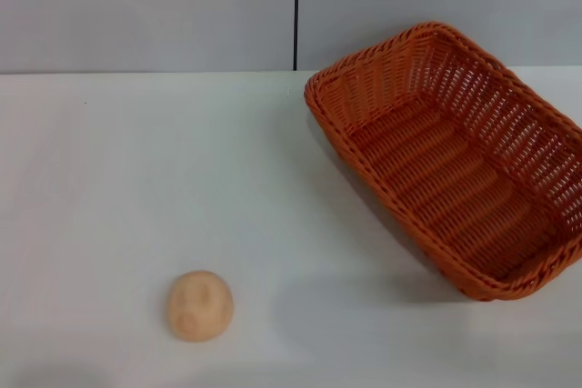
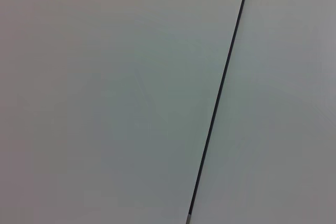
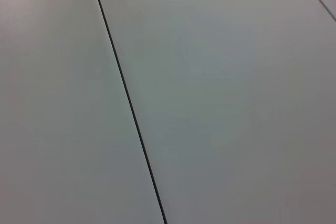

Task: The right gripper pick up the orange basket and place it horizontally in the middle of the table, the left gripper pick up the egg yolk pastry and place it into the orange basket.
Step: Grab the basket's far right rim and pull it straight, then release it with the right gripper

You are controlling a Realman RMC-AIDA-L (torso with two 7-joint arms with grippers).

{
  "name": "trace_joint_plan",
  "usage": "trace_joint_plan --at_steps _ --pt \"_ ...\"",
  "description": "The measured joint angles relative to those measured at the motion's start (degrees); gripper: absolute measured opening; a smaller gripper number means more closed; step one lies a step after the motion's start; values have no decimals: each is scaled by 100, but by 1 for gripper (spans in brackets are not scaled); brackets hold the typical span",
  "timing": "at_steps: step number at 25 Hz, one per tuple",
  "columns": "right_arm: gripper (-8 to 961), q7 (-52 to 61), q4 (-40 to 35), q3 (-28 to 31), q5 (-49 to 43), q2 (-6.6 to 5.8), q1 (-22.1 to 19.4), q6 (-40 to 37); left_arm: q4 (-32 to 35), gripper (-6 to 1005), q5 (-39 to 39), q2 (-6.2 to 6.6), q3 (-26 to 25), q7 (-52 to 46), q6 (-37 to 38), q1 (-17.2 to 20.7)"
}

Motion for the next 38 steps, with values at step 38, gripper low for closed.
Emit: trace_joint_plan --at_steps 38 --pt "820 8819 -6382 -403 -8424 -555 1733 480 -23 790 0 29 45 -1 7 24"
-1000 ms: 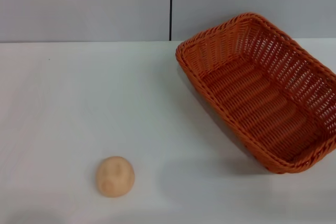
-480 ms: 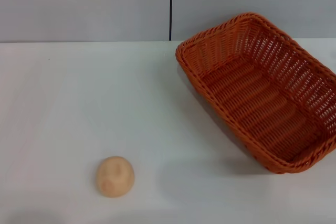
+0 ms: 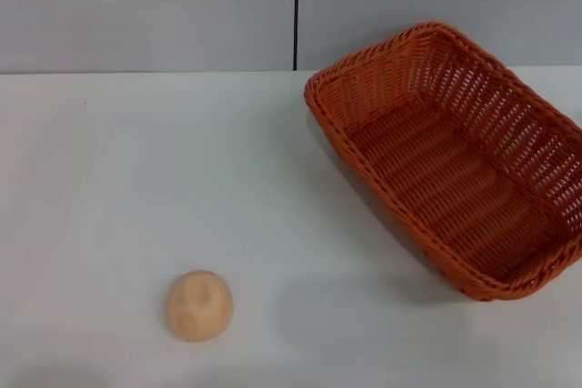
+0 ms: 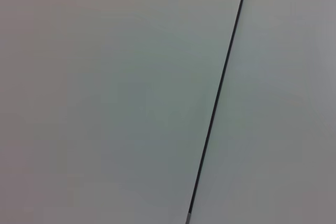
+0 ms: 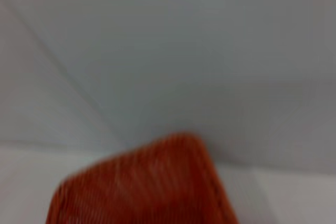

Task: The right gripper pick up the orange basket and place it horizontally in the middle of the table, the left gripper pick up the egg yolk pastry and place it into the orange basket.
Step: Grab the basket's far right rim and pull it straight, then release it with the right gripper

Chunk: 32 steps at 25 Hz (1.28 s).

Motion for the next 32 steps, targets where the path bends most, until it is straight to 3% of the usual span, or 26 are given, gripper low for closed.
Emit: trace_joint_plan --at_steps 1,4,12,18,26,32 --pt "820 208 -99 -49 -507 -87 265 -331 -1 790 1 0 31 0 -1 1" --pt "820 391 -92 -151 -1012 -183 577 -436 -3 788 0 -2 41 0 -7 2" --pt "819 453 411 -620 -1171 -220 816 162 -4 784 0 -3 87 2 -105 67" --pt "818 317 1429 -857 -1151 -296 965 937 -2 781 0 -10 87 2 -350 247" --pt "818 6 2068 -879 -1146 -254 1021 1534 32 777 0 -12 89 1 -390 304" --pt "817 -288 2290 -887 -1005 -150 1041 1779 31 774 0 -13 94 -4 -470 249"
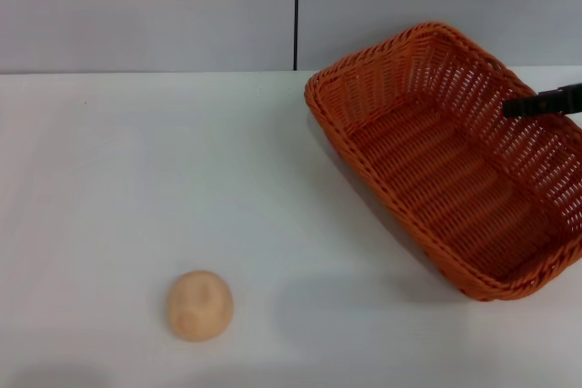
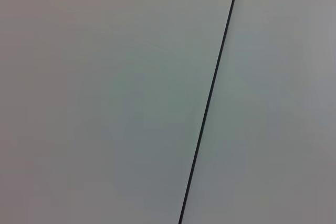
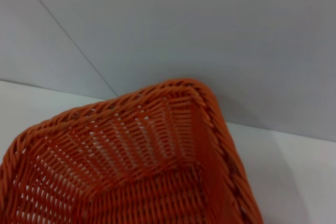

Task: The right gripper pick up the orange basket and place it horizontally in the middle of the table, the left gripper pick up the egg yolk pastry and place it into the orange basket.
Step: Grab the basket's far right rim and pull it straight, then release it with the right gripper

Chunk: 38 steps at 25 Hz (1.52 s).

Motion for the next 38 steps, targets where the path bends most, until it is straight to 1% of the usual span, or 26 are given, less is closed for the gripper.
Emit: trace_joint_plan --at_steps 4,14,22,26,31,38 --pt "817 -47 30 -78 6 36 29 153 19 772 0 -8 -2 -2 -32 -18" --pt "816 -64 215 -298 10 54 122 352 20 766 0 -8 -4 -4 -42 -54" --pt "744 -67 279 -321 10 66 164 376 -6 762 1 -7 -4 -3 -9 -68" --pt "708 -49 267 -345 10 128 170 436 -18 760 0 -2 -8 -4 -4 -56" --pt "485 -36 279 -351 10 141 176 432 -34 758 -14 4 -23 -3 -4 -51" --pt "282 -17 221 -431 9 166 182 361 -85 754 -18 19 -30 -3 -8 -72"
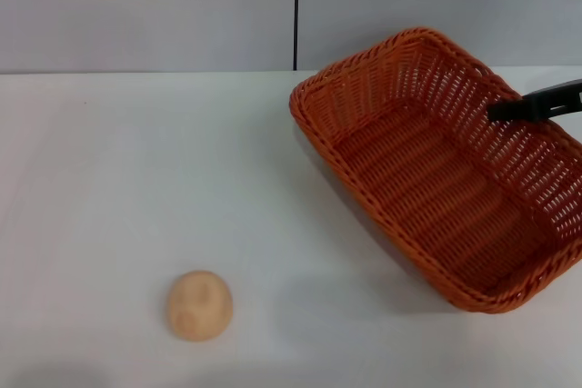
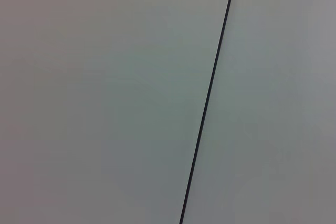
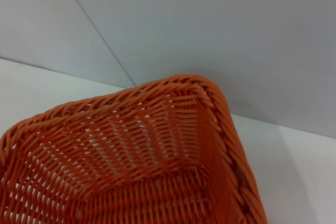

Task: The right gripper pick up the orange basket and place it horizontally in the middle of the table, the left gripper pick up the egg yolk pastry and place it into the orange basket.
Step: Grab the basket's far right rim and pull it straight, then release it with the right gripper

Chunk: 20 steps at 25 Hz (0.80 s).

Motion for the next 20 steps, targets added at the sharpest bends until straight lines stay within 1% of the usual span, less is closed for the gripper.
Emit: trace_joint_plan --at_steps 1,7,8,9,12,13,16,18,19,20 --pt "253 0 -20 -12 0 7 2 -17 0 753 0 0 0 0 -3 1" --pt "152 -196 -292 -234 130 49 27 -172 -15 750 -7 0 -9 0 -29 42" --pt "152 -391 -450 -404 359 53 29 -311 -41 750 1 0 8 0 -31 71" --pt "152 -391 -450 -404 359 53 29 -311 -41 749 1 0 8 0 -31 71" --pt "152 -662 -728 -675 733 52 38 -499 -109 748 14 0 26 0 -56 143" --pt "152 -881 -840 -831 992 33 67 -653 -116 747 17 -1 29 0 -99 194" --pt "152 -1145 -904 -933 1197 4 142 -843 -119 746 18 0 34 1 -141 241" --pt "153 -1510 -916 -996 1284 -10 308 -1038 -163 745 18 -1 161 53 -262 381" --pt "153 -1510 -916 -996 1284 -10 308 -1038 -163 744 18 -1 161 53 -262 381" --pt "153 -1642 -902 -1035 1287 -10 359 -1078 -181 744 19 -1 273 76 -330 469"
